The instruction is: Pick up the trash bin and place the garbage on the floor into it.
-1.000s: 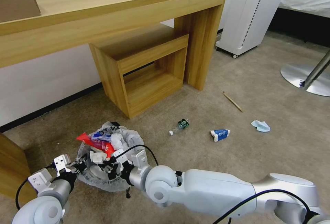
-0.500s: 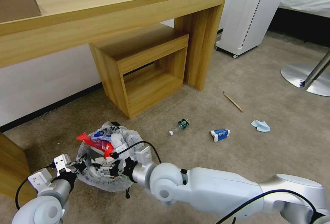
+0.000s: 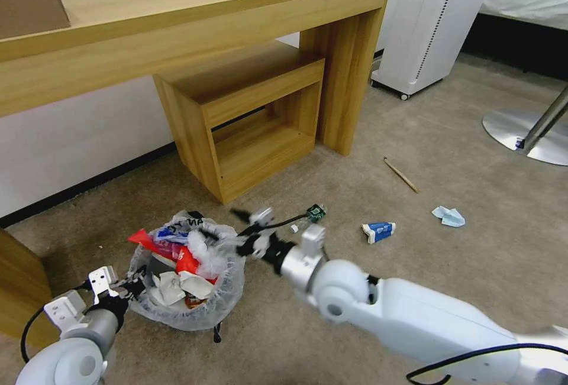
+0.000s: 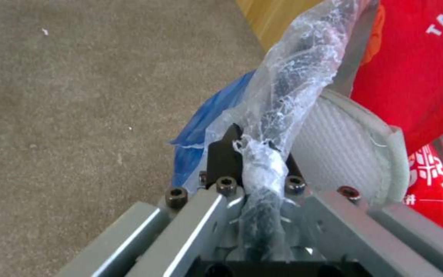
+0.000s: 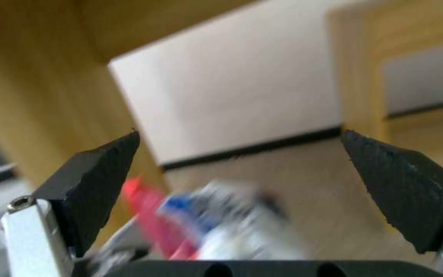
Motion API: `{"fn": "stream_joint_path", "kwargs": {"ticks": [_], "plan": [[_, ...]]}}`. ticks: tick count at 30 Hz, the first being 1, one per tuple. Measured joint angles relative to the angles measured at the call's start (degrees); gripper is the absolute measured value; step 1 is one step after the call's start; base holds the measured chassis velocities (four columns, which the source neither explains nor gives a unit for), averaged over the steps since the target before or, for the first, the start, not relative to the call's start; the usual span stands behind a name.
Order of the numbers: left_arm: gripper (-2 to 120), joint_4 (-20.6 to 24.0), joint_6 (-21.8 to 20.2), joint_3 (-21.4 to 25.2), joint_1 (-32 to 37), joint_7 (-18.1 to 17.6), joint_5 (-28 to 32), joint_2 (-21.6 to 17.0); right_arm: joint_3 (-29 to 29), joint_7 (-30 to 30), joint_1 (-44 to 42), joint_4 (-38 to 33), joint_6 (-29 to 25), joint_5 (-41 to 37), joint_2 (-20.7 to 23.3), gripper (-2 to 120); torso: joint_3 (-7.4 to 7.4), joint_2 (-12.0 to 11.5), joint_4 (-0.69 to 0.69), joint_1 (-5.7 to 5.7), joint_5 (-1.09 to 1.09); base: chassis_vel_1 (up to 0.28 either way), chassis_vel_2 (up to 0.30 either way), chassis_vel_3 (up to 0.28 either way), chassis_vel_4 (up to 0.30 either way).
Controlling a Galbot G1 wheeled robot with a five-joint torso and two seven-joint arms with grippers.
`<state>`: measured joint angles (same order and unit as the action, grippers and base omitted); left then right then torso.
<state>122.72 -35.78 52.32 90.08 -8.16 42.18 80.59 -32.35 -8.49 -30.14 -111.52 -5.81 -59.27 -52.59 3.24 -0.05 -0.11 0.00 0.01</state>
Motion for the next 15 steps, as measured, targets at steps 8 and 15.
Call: {"fn": "stream_joint_path", "kwargs": {"ticks": [8, 15], "plan": [[0, 0.8, -0.2, 0.0, 0.1, -0.1, 0.0, 0.2, 21.3, -1.3, -9.0, -2.0, 0.4, 3.2, 0.6, 100, -0.01, 0.0, -0.01, 0.00, 0.00, 0.000, 0.000, 0.000, 0.000], [0, 1.0, -0.3, -0.2, 0.1, -0.1, 0.0, 0.1, 37.8, -2.2, -21.2, -4.0, 1.5, 6.6, 0.6, 100, 0.00, 0.0, -0.02, 0.00, 0.00, 0.000, 0.000, 0.000, 0.000]]}}
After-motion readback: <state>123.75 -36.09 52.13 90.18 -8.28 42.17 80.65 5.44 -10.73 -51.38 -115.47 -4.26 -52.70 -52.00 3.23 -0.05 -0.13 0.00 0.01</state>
